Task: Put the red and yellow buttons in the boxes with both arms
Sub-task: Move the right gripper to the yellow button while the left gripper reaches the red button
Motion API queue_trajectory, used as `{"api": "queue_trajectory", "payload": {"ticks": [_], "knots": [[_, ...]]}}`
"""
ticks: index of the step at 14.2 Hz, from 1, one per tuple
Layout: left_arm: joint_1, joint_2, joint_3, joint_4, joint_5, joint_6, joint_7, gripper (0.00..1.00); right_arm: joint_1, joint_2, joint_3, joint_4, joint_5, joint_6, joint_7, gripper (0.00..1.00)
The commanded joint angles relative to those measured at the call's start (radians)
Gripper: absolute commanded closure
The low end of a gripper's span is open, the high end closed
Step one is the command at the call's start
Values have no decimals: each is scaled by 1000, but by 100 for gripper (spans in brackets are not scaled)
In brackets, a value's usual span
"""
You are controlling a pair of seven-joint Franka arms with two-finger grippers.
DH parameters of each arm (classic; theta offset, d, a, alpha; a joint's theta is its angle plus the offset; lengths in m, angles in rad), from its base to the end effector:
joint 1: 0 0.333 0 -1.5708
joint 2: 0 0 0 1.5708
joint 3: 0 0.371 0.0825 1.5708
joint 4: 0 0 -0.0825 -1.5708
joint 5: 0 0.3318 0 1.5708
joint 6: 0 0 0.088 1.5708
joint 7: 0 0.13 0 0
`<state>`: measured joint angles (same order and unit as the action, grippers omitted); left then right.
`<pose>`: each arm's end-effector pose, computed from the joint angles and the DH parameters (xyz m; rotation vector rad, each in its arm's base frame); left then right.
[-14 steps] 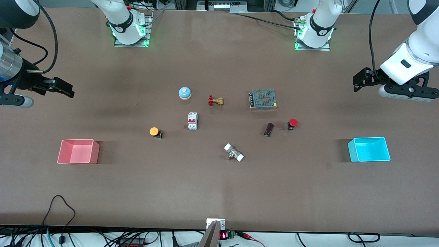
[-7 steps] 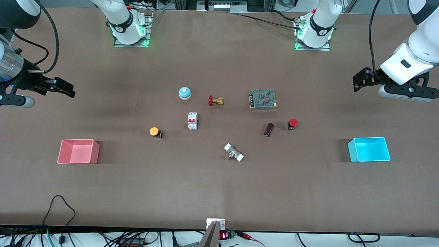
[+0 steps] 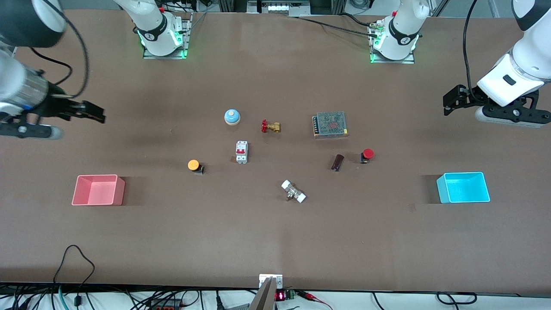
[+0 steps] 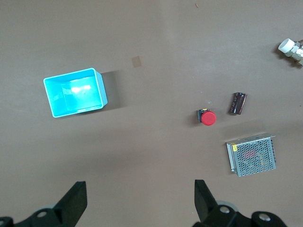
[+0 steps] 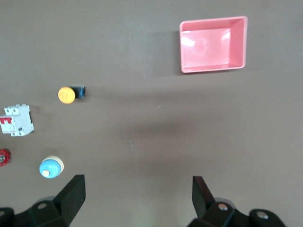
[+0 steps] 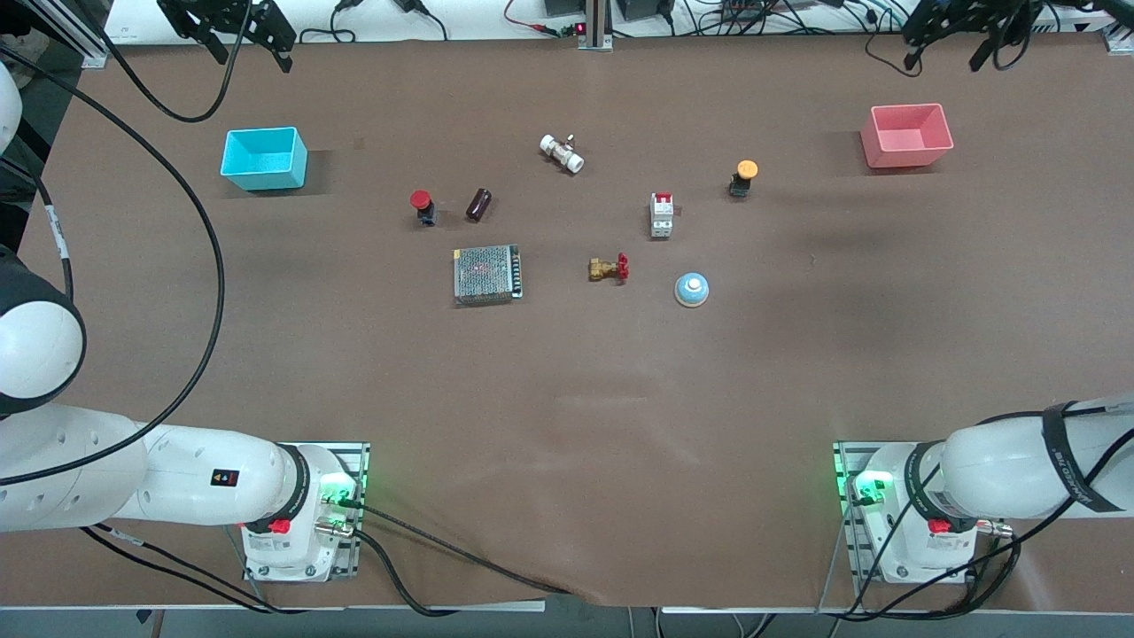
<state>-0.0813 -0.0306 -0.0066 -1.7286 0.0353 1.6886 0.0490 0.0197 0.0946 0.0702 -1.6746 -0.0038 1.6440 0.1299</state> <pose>0.4959 -0.0396 0.6153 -3.0984 0.2191 0.0135 0.5278 0.0454 0.5702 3.1241 -0.0615 -0.1948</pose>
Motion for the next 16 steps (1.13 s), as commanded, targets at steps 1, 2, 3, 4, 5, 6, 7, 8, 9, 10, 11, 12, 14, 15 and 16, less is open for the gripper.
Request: {"api": "queue_trajectory", "payload": {"ticks": [1, 2, 3, 4, 5, 6, 7, 8, 9, 10, 11, 12, 14, 15, 16], "knots": [[-3, 14, -4, 29, -3, -18, 11, 0, 5, -10, 43, -106, 1, 124, 13, 0], [-3, 32, -4, 29, -2, -18, 12, 0, 6, -9, 59, -131, 1, 161, 14, 0], [-3, 75, -4, 29, -3, -26, 11, 0, 6, 2, 72, -155, 1, 193, 36, 0], [-5, 98, -4, 29, -3, -47, 12, 0, 8, 7, 85, -183, 1, 230, 95, 0], [-8, 142, -9, 33, -5, -47, 9, 0, 9, 20, 95, -203, -1, 267, 152, 0], [-15, 173, -22, 34, -8, -41, 9, 0, 9, 34, 108, -218, -2, 307, 180, 0], [-20, 211, -32, 38, -14, -11, 8, 0, 14, 51, 120, -229, -2, 344, 191, 0], [-29, 239, -42, 38, -12, 26, 5, 0, 31, 69, 123, -235, -2, 376, 220, 0], [-34, 264, -44, 38, -14, 52, -6, 0, 52, 92, 123, -235, -10, 396, 264, 0], [-40, 287, -50, 37, -15, 77, -56, 0, 63, 115, 123, -234, -11, 427, 305, 0], [-54, 311, -56, 34, -15, 101, -148, 0, 68, 135, 125, -234, -12, 456, 316, 0], [-83, 340, -59, 26, -14, 141, -225, 0, 84, 160, 126, -228, -16, 471, 320, 0], [-107, 388, -61, -8, -15, 228, -290, 0, 95, 209, 126, -224, -53, 528, 323, 0], [-107, 397, -65, -50, -15, 296, -305, 0, 106, 229, 126, -224, -54, 551, 324, 0], [-120, 396, -76, -101, -15, 372, -316, 0, 114, 250, 126, -224, -56, 580, 339, 0]]}}
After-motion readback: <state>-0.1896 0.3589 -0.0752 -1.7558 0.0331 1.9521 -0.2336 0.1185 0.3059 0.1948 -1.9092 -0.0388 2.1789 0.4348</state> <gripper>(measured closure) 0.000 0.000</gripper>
